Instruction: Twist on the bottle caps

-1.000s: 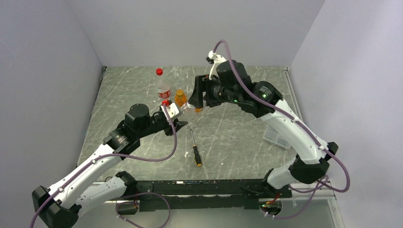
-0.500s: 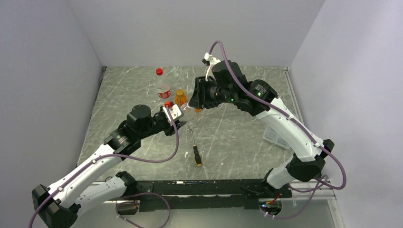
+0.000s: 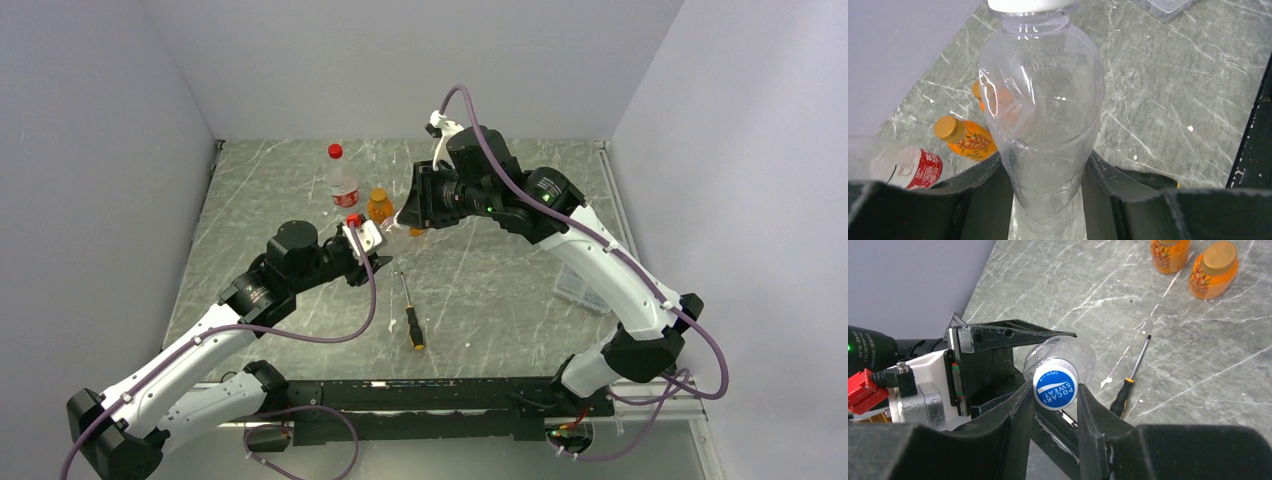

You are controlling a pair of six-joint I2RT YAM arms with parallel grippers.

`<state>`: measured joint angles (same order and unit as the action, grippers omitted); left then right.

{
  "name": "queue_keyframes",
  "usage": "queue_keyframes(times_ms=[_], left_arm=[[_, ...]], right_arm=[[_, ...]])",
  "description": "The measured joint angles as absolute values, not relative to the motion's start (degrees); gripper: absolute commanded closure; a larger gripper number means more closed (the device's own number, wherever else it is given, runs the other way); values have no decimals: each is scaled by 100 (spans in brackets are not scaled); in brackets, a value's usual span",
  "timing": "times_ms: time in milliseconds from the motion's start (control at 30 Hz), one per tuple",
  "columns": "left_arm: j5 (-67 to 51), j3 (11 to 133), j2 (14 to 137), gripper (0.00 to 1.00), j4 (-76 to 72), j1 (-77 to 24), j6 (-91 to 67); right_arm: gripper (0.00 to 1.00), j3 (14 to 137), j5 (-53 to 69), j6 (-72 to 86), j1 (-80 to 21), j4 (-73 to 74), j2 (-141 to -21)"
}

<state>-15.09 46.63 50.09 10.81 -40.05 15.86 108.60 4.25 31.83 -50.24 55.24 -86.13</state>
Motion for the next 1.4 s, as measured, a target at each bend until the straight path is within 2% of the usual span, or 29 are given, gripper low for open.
queue_keyframes(times_ms=[167,567,1000,1200,1400], left_arm=[[-1686,4663,5009,100,1170,-4007,1559],[-3616,4818,4993,100,1616,-4003,1107],[-5507,5100,5225,100,1680,-3972,303],[-5916,5100,5225,100,1494,-3929,-145],[-5739,5100,5127,100,1448,-3913,-193]], right_arm=[[100,10809,554,2790,-5019,5524,-8586],[100,9896,1697,1203,-5037,5286,-7638],[100,9727,3028,320,-5037,5098,-7212],[100,9660,3345,69,-5035,4934,-7140],[100,9627,3380,-3,-5035,4779,-7109]])
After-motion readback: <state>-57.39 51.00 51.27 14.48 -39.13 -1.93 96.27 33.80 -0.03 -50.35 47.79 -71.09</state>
